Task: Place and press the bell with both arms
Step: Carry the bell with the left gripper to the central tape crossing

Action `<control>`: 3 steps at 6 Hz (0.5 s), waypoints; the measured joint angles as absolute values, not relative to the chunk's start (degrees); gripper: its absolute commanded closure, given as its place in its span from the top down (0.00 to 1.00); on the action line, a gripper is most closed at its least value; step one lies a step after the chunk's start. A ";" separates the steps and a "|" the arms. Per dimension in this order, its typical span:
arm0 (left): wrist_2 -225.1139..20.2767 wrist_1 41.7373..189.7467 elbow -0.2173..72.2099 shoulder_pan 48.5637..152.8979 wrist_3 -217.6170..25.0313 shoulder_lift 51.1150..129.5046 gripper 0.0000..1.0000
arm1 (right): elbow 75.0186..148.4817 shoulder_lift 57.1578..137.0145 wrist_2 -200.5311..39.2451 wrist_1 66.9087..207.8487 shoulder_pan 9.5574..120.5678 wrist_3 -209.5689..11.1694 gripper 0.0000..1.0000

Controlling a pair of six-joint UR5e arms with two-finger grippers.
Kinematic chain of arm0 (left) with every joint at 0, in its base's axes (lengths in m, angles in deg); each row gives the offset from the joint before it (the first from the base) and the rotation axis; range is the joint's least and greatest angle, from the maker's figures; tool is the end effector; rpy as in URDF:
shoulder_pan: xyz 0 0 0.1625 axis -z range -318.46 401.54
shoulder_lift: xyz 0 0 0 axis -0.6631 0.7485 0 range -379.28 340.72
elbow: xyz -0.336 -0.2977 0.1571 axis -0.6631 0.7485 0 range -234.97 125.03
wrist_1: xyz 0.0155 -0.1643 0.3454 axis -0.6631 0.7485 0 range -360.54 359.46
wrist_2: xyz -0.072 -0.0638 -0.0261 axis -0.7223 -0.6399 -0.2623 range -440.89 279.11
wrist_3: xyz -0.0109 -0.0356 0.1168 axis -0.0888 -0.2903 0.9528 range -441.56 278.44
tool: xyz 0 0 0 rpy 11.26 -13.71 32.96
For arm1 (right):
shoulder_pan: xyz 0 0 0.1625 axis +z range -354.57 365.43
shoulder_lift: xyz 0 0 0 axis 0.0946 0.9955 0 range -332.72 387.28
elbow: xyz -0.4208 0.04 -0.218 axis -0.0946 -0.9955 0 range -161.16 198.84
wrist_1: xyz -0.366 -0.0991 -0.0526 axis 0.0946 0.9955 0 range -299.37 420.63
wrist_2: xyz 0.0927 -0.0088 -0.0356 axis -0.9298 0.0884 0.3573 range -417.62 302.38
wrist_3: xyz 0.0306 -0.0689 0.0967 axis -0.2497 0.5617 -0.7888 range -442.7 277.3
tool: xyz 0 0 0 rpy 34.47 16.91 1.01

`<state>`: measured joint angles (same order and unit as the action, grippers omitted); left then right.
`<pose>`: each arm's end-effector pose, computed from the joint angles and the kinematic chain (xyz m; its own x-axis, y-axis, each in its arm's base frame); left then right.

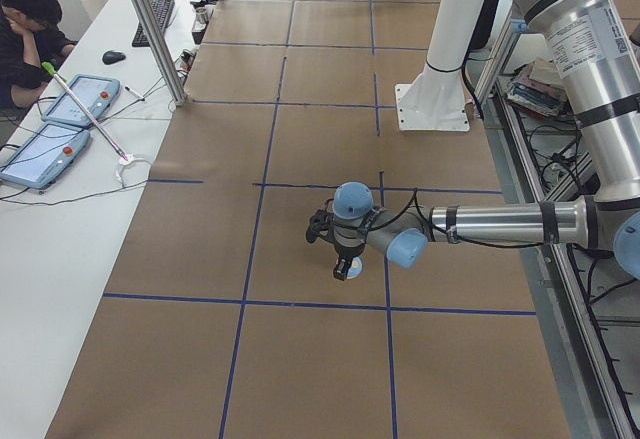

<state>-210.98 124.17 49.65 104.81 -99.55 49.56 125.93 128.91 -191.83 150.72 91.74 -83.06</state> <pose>0.0941 -0.3076 0.6824 0.6422 0.3424 -0.6858 -0.2083 0.9390 0.2737 0.0239 -0.3711 0.6724 0.7115 -0.1049 0.6948 0.0596 0.9942 0.0891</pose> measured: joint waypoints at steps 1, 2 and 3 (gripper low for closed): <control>-210.97 122.01 49.20 105.05 -103.43 54.75 0.07 | 125.87 128.98 -191.86 150.72 91.74 -83.05 1.00; -210.97 116.30 48.93 104.96 -105.95 61.37 0.07 | 125.79 129.06 -191.90 150.72 91.74 -83.05 1.00; -210.96 109.09 48.87 104.65 -107.16 68.20 0.07 | 125.66 129.11 -191.94 150.72 91.74 -83.07 1.00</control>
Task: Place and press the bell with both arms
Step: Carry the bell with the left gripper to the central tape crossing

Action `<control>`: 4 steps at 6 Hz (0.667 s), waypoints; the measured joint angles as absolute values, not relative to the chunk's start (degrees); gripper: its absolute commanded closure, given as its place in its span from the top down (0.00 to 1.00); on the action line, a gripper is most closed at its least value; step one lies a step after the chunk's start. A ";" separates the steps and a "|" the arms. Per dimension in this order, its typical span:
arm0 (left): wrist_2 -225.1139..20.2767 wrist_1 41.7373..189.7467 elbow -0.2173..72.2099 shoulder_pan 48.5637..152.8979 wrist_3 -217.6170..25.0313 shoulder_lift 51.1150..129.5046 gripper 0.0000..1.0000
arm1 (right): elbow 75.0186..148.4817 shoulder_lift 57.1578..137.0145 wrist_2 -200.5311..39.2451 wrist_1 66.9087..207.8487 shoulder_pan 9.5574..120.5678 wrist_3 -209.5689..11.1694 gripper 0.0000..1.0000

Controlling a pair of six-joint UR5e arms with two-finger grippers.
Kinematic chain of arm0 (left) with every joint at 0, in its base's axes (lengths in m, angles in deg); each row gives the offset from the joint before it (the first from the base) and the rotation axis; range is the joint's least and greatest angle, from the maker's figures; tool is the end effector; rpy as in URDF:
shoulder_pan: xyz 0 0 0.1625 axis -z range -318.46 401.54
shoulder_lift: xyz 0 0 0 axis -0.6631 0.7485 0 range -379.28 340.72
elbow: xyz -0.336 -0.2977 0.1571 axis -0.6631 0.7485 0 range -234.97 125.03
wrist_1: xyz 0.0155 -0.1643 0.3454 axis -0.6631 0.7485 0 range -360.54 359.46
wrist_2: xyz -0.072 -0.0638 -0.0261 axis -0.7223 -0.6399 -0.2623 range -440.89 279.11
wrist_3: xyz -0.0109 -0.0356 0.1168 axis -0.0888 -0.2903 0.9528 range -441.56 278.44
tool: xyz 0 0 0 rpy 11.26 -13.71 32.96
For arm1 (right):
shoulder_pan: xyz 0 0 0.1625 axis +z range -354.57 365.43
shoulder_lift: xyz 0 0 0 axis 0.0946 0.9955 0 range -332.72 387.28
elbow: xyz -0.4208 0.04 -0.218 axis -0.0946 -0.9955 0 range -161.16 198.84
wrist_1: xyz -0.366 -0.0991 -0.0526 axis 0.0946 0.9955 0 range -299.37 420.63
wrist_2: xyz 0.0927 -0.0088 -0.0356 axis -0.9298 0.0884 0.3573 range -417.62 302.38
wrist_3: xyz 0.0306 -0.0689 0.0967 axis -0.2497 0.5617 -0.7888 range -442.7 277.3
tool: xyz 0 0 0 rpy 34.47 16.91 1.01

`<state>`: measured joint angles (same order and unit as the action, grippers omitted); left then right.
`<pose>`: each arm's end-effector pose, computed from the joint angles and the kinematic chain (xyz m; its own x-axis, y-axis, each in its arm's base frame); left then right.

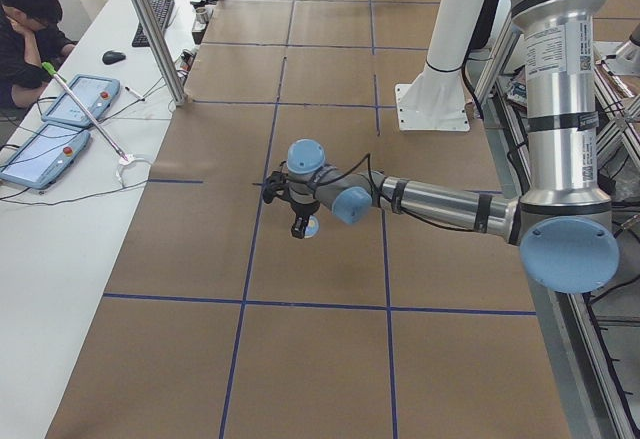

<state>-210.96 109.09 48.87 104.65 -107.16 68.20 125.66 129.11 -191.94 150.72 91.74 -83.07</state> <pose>0.1617 -0.4391 0.5963 0.6480 0.2479 -0.7201 -0.1196 0.9669 0.2253 0.0239 -0.3691 0.6757 0.7106 -0.0991 0.6966 0.0595 0.9950 0.0808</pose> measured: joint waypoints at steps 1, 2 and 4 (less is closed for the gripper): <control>-210.97 101.52 48.36 102.59 -108.91 75.76 0.07 | 125.47 129.11 -191.98 150.72 91.71 -83.12 1.00; -210.69 96.68 46.01 98.48 -113.48 83.65 0.07 | 125.23 129.08 -191.98 150.72 91.68 -83.11 1.00; -207.56 94.67 34.21 89.66 -126.95 101.16 0.07 | 124.68 129.06 -191.89 150.72 91.65 -83.08 1.00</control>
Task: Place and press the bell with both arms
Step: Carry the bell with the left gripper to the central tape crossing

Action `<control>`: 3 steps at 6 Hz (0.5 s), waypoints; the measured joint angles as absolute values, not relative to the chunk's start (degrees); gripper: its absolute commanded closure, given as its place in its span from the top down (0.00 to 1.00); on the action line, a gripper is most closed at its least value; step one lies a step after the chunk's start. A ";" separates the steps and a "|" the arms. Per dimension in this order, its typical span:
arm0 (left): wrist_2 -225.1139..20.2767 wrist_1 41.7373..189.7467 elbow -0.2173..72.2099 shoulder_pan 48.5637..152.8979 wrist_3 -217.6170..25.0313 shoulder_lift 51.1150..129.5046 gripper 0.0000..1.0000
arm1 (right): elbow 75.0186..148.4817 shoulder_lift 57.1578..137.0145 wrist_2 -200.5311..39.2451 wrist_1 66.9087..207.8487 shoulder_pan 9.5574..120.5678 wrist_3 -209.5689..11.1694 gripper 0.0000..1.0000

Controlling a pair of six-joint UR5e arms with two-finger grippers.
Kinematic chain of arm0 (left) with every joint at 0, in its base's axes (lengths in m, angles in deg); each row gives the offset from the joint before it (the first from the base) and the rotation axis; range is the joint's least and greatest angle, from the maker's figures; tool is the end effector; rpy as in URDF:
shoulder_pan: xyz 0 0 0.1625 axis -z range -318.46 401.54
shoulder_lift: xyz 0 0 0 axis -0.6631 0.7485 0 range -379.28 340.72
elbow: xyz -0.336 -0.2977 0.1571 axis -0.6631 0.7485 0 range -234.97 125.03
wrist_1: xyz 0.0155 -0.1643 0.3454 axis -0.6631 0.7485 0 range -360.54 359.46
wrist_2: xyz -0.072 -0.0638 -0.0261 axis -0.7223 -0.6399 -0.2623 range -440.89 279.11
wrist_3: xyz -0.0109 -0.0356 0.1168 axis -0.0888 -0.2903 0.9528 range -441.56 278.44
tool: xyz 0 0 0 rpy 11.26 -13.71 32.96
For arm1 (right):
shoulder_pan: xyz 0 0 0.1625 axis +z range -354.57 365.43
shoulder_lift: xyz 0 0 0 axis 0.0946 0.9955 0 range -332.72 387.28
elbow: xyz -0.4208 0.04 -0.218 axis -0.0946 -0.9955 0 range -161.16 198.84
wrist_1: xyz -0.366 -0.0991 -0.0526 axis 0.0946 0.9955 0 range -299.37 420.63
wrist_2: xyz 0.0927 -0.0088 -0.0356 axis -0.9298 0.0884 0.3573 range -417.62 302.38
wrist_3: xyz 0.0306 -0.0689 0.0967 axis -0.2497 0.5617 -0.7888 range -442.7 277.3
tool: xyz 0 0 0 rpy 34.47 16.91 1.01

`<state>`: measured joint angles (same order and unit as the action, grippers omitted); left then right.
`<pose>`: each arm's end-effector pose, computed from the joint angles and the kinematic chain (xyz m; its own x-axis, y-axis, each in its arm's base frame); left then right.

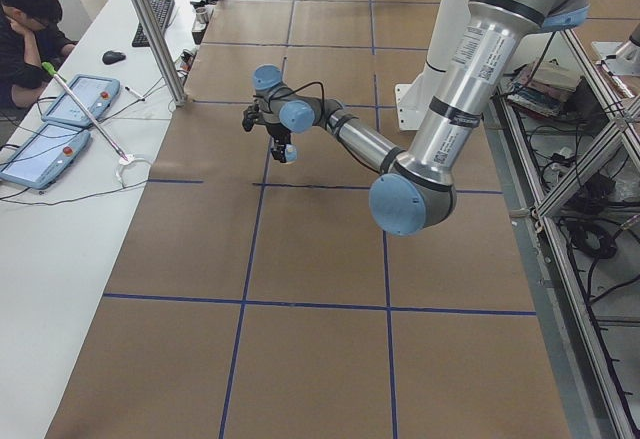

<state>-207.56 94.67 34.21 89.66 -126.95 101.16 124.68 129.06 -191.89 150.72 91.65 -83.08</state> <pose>0.4165 -0.5545 0.4188 0.6495 0.1193 -0.7509 -0.1218 0.9912 0.0521 0.0234 -0.3687 0.6834 0.7118 -0.0887 0.6968 0.0610 0.9961 0.0645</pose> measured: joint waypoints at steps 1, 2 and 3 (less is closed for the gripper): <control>-206.61 94.73 28.26 87.48 -131.30 108.23 0.07 | 124.53 129.06 -191.88 150.72 91.65 -83.09 1.00; -204.93 94.83 22.16 85.62 -135.11 115.28 0.07 | 124.30 129.03 -191.85 150.72 91.65 -83.07 1.00; -201.69 96.67 15.07 83.51 -139.09 121.96 0.07 | 124.13 129.02 -191.84 150.72 91.65 -83.06 1.00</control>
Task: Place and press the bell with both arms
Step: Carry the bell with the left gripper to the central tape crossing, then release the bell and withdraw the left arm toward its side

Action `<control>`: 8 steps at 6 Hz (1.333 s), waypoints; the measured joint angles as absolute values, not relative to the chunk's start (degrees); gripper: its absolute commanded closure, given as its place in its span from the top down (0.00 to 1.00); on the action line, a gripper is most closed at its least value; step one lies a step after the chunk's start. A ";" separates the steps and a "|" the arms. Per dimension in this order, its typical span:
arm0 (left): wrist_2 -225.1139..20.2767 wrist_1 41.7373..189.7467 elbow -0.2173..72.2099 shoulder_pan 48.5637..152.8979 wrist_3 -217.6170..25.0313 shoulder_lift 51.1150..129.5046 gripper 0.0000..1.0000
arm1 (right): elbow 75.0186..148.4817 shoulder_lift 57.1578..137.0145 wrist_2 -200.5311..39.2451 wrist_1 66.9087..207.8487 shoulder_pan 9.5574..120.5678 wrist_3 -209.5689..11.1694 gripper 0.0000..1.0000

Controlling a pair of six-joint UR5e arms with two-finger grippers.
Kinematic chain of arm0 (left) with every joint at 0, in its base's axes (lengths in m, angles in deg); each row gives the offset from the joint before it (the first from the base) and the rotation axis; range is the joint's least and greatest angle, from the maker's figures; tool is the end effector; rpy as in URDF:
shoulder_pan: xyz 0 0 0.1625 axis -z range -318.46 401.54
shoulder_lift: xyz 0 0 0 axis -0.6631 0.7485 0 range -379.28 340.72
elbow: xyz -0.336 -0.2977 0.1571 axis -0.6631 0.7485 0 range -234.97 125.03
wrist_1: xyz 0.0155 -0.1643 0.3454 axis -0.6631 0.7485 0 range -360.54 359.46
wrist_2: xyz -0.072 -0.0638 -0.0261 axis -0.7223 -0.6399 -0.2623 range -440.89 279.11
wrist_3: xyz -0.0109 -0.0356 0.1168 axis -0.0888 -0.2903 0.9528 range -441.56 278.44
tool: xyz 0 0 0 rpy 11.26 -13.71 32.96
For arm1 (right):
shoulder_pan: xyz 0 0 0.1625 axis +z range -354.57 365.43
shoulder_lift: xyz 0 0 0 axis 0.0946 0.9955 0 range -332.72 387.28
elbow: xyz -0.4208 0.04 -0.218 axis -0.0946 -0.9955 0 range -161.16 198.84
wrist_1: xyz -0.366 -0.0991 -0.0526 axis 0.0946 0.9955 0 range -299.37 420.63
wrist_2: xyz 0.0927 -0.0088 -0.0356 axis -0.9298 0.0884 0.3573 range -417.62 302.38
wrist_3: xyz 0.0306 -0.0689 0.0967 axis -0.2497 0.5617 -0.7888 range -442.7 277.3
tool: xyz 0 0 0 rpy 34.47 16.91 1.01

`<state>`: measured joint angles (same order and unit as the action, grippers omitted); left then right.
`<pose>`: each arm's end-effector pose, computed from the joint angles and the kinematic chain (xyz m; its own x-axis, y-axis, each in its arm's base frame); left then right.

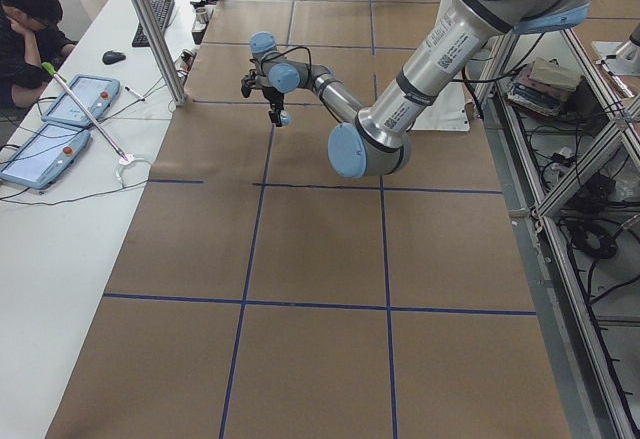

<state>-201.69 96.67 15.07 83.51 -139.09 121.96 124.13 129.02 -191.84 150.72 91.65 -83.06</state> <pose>0.5633 -0.6016 0.2942 0.6721 0.0157 -0.7403 -0.0277 0.9996 -0.0040 0.0235 -0.3686 0.6877 0.7128 -0.0829 0.6965 0.0613 0.9966 0.0559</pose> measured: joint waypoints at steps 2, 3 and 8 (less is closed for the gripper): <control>-197.99 105.83 0.19 80.49 -145.96 132.11 0.07 | 124.05 129.05 -191.76 150.72 91.65 -82.98 1.00; -197.70 107.34 -4.95 79.71 -147.02 135.66 0.10 | 124.02 129.03 -191.72 150.72 91.65 -82.97 1.00; -197.69 107.33 -6.78 78.91 -146.68 137.16 1.00 | 123.98 129.00 -191.65 150.72 91.65 -83.03 1.00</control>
<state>-197.69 107.33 -6.78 78.91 -146.68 137.16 123.98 129.00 -191.65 150.72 91.65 -83.03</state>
